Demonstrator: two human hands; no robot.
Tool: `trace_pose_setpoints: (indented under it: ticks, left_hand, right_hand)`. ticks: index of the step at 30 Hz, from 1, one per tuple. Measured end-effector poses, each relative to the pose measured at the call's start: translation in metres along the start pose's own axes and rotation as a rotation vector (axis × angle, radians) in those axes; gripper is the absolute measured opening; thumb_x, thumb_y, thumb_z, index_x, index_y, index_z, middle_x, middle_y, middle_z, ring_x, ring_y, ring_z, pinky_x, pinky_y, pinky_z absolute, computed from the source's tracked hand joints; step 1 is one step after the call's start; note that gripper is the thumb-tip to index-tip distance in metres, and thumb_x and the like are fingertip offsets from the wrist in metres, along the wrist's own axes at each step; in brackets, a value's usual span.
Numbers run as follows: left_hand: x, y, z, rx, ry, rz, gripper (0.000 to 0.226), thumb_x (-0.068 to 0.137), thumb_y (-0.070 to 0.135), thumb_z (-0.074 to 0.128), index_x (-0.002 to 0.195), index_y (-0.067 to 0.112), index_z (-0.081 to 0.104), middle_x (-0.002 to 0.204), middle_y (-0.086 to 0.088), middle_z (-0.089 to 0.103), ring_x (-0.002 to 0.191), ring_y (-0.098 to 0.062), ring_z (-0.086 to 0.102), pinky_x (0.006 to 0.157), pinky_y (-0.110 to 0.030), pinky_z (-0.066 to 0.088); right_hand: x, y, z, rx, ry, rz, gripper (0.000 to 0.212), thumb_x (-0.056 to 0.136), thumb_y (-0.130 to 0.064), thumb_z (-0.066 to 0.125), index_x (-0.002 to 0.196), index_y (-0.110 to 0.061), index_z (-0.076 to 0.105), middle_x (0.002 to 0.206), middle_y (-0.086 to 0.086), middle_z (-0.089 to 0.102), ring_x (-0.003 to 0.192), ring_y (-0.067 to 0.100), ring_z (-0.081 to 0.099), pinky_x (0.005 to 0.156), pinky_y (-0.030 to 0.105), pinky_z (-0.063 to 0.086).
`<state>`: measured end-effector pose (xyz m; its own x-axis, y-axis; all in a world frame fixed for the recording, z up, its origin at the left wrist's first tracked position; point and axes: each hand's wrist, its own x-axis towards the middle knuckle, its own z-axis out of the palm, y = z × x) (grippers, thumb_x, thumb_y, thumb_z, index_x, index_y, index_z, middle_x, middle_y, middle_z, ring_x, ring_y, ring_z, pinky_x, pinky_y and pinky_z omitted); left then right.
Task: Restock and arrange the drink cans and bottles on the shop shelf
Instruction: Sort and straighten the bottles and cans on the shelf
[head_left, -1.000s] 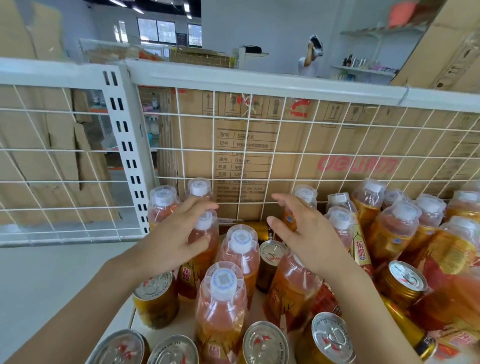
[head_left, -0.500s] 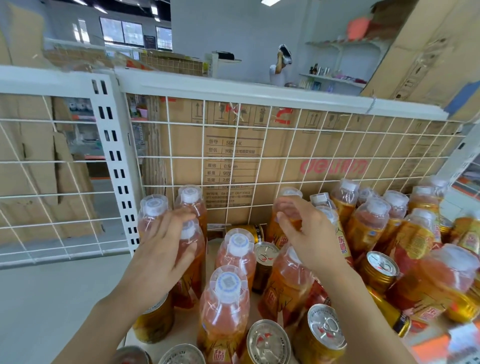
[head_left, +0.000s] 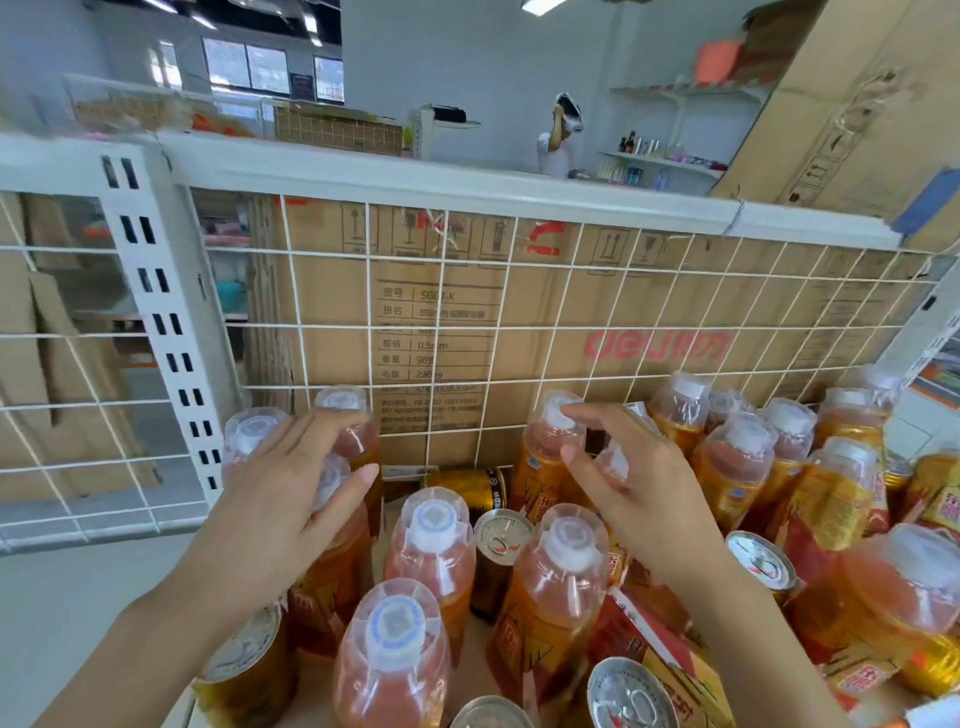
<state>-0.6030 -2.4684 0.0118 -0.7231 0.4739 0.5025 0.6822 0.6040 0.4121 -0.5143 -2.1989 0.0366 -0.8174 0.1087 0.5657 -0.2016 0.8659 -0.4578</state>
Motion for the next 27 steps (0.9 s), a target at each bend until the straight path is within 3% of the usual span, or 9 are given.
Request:
trace_pose_setpoints:
  ticks: [3,6,10,13,16,19,27]
  left_hand:
    - [0.024,0.013,-0.001,-0.081,-0.062,0.039,0.048,0.082,0.069,0.026,0.121,0.047,0.043,0.12,0.025,0.05,0.111,0.009,0.046,0.086,-0.015,0.038]
    - [0.051,0.024,0.006,-0.143,-0.133,0.07,0.043,0.082,0.065,0.035,0.118,0.046,0.05,0.112,0.027,0.057,0.106,0.008,0.052,0.079,-0.011,0.045]
    - [0.083,0.032,0.025,-0.137,-0.296,0.04,0.04,0.082,0.062,0.042,0.115,0.041,0.053,0.108,0.032,0.053,0.108,0.014,0.047,0.081,0.001,0.035]
    - [0.106,0.029,0.044,-0.031,-0.491,-0.008,0.039,0.088,0.048,0.051,0.123,0.031,0.052,0.109,0.034,0.046,0.102,0.019,0.045,0.081,0.004,0.031]
    - [0.124,0.024,0.064,0.096,-0.698,-0.034,0.046,0.09,0.04,0.056,0.132,0.024,0.045,0.124,0.014,0.05,0.11,0.002,0.048,0.087,-0.008,0.036]
    - [0.134,0.02,0.084,0.183,-0.942,-0.081,0.058,0.087,0.036,0.062,0.136,0.015,0.04,0.135,0.001,0.047,0.118,-0.013,0.048,0.092,-0.019,0.038]
    - [0.145,0.008,0.115,0.309,-1.24,-0.173,0.067,0.081,0.042,0.068,0.134,0.012,0.039,0.126,-0.008,0.048,0.109,-0.025,0.05,0.087,-0.031,0.043]
  right_hand:
    - [0.012,0.019,-0.009,0.015,-0.054,-0.025,0.031,0.086,-0.035,0.053,0.118,-0.034,0.055,0.103,-0.01,0.062,0.091,0.011,0.058,0.081,0.013,0.044]
    - [0.029,0.038,-0.018,0.046,-0.136,-0.051,0.032,0.089,-0.028,0.058,0.117,-0.041,0.05,0.105,-0.017,0.057,0.098,-0.011,0.051,0.082,0.0,0.035]
    - [0.051,0.059,-0.015,0.012,-0.369,-0.08,0.044,0.09,-0.036,0.056,0.133,-0.035,0.044,0.131,-0.017,0.05,0.117,-0.003,0.047,0.09,-0.003,0.027]
    - [0.065,0.066,-0.008,0.015,-0.476,-0.119,0.049,0.09,-0.041,0.052,0.137,-0.036,0.038,0.136,-0.015,0.047,0.124,0.001,0.042,0.094,0.001,0.025]
    - [0.067,0.071,-0.001,-0.008,-0.533,-0.14,0.049,0.091,-0.046,0.048,0.138,-0.038,0.036,0.143,-0.019,0.038,0.128,0.0,0.036,0.102,0.013,0.026]
    - [0.066,0.074,0.003,0.042,-0.524,-0.13,0.045,0.091,-0.046,0.047,0.135,-0.039,0.039,0.142,-0.026,0.033,0.127,-0.005,0.036,0.101,0.011,0.027]
    - [0.066,0.076,0.004,0.087,-0.536,-0.1,0.044,0.087,-0.056,0.04,0.13,-0.046,0.039,0.132,-0.035,0.034,0.112,-0.003,0.048,0.096,0.008,0.032]
